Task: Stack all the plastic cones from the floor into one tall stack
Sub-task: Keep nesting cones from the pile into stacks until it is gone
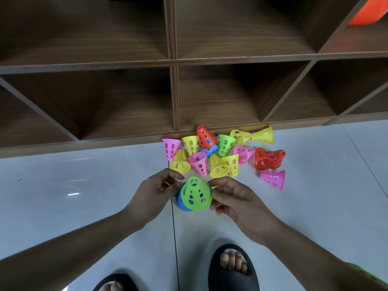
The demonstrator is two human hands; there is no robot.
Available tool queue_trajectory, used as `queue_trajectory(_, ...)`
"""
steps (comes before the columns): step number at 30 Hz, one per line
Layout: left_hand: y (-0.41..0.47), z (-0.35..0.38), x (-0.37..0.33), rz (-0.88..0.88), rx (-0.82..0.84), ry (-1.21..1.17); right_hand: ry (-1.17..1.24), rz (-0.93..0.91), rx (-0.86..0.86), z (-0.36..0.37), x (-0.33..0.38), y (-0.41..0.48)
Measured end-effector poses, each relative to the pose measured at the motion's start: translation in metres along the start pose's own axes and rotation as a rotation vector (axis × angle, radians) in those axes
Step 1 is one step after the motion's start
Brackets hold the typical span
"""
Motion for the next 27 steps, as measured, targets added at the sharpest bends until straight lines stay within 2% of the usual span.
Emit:
queue_trajectory(6,0.013,-0.006,0.013,-0.06,0.015,0.078,-0.116,0.098,-0.137,-0.028,-0.012,0.019)
queue_trajectory(10,0.026,-0.008,0.014,-0.07,0.006,0.104,-0.175,0.071,-0.395,-0.078,-0.018,0.04)
queue_trajectory(15,0.046,-0.01,0.015,-0.086,0.021,0.07,-0.546,-0.051,-0.755,-0.147,-0.023,0.047)
queue_trajectory(18,0.058,-0.011,0.017,-0.104,0.035,0.022,-0.625,-0.07,-0.908,-0.173,-0.024,0.044)
queue_trajectory(22,0.07,-0.007,0.019,-0.16,0.07,-0.013,-0.555,0.004,-0.979,-0.19,-0.03,0.047)
queue_trajectory(27,0.075,0.0,0.025,-0.228,0.101,-0.065,-0.542,0.01,-0.962,-0.193,-0.033,0.051)
Point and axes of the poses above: each hand's wrist, its own y-axis towards the middle knuckle, its own z-axis out of the palm, x = y × z, the point moved 3 cm from there along y, towards the middle knuckle, and after that the axes turned 12 degrees about -x, right-handed, at the moved point
